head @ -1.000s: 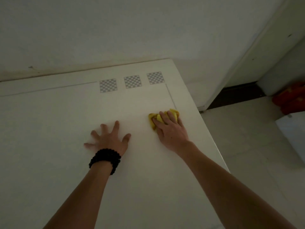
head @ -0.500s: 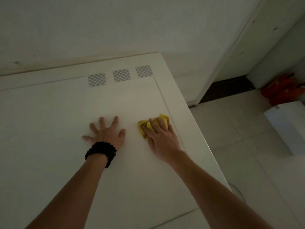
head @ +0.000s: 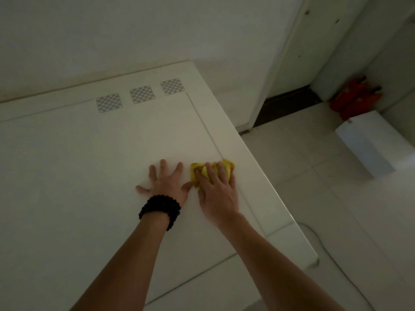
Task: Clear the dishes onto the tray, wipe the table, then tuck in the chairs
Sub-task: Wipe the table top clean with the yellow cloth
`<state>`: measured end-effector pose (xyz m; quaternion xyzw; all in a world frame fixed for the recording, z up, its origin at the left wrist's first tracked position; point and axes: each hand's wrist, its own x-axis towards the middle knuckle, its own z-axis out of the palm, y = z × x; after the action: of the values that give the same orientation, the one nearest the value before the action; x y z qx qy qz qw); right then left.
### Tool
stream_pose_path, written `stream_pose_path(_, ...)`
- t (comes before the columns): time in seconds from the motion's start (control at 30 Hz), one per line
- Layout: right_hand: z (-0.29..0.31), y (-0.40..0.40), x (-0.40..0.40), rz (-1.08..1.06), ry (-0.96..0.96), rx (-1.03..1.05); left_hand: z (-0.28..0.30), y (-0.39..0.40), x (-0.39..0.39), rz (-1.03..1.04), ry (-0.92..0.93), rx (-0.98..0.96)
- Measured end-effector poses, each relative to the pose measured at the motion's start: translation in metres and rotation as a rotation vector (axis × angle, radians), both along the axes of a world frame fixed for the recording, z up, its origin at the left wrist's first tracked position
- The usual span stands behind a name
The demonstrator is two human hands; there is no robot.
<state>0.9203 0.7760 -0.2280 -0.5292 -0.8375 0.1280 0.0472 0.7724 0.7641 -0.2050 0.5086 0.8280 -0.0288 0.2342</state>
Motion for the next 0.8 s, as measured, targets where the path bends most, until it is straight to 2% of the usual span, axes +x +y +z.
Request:
stream_pose_path(0.1,-0.001,-0.004,0.039,0.232,-0.025,-0.004,0.003,0.008,0.002,-0.007,0.002,-0.021)
stream_pose_path(0.17,0.0,-0.003,0.059,0.216,-0.046,-0.004,0.001,0.011,0.003,0.008,0.004,-0.019)
stream_pose_path(0.4,0.0,-0.038,0.067,-0.422,-0.072,-0.013,0.002,0.012,0.004,0.032,0.012,-0.017)
stream_pose_path(0.47,0.0,-0.054,0.047,-0.481,-0.045,0.019,0.001,0.012,0.005,0.037,0.013,-0.007)
stream_pose_path(0.5,-0.002,-0.066,0.038,-0.425,-0.021,0.037,0.0,0.011,0.005,0.034,0.018,-0.007)
stream_pose_path(0.57,-0.009,-0.089,0.029,-0.181,0.025,0.071,0.0,0.01,0.004,0.03,0.023,0.0)
stream_pose_path(0.7,-0.011,-0.091,0.065,0.259,0.014,0.121,-0.001,0.005,0.005,0.027,0.007,-0.005)
stream_pose_path(0.73,-0.01,-0.086,0.078,0.306,-0.008,0.128,-0.001,0.003,0.004,0.02,0.001,-0.011)
stream_pose_path(0.8,-0.01,-0.079,0.11,0.212,-0.047,0.126,0.0,-0.006,0.004,0.009,-0.001,-0.016)
